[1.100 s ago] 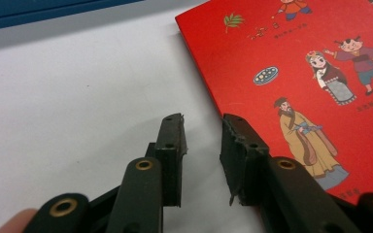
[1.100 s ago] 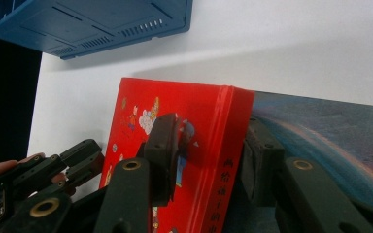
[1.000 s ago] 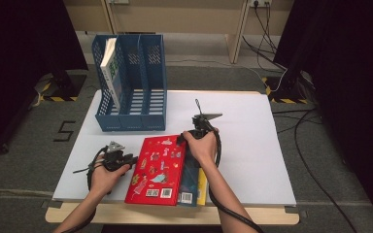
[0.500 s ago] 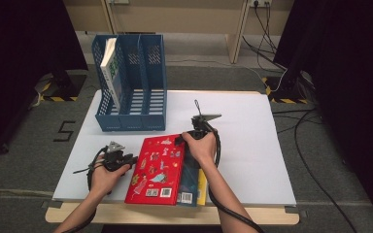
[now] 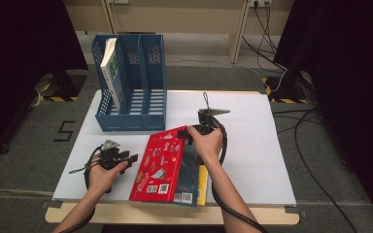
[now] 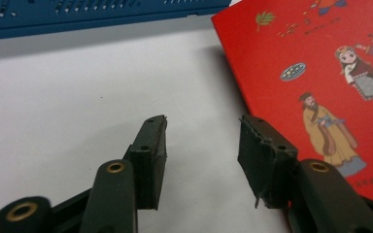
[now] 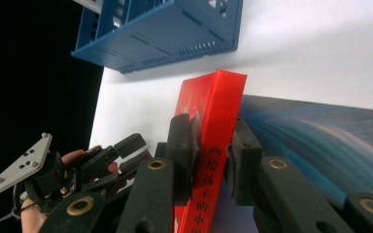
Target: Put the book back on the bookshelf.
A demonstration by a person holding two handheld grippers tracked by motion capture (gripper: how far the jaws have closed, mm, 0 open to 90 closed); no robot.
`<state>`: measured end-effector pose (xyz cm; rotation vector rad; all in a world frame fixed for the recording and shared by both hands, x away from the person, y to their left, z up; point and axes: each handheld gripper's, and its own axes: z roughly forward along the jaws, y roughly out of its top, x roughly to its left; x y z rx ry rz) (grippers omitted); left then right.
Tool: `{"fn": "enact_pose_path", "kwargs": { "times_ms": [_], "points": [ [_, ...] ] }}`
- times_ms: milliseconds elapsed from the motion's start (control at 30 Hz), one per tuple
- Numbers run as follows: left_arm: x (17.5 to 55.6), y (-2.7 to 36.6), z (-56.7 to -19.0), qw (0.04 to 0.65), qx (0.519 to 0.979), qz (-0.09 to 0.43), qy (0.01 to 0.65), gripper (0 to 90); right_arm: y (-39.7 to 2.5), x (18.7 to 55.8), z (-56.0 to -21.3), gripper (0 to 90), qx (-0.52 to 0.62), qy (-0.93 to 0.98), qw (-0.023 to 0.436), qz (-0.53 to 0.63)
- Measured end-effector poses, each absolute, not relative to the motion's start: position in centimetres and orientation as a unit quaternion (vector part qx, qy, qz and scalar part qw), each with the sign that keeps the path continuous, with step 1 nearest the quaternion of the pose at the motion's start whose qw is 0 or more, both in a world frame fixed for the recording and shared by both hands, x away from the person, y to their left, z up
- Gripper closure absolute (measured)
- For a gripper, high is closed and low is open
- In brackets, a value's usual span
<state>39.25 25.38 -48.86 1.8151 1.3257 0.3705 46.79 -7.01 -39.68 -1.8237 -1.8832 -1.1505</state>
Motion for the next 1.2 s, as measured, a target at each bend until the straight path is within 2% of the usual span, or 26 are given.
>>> {"fn": "enact_pose_path", "kwargs": {
  "times_ms": [1200],
  "points": [
    [39.1, 26.0, -48.0, 0.436, 0.709, 0.161, 0.53, 50.0, -8.0, 45.3, -33.2, 80.2, -0.6, -0.638, 0.055, -0.479]
  ]
}}
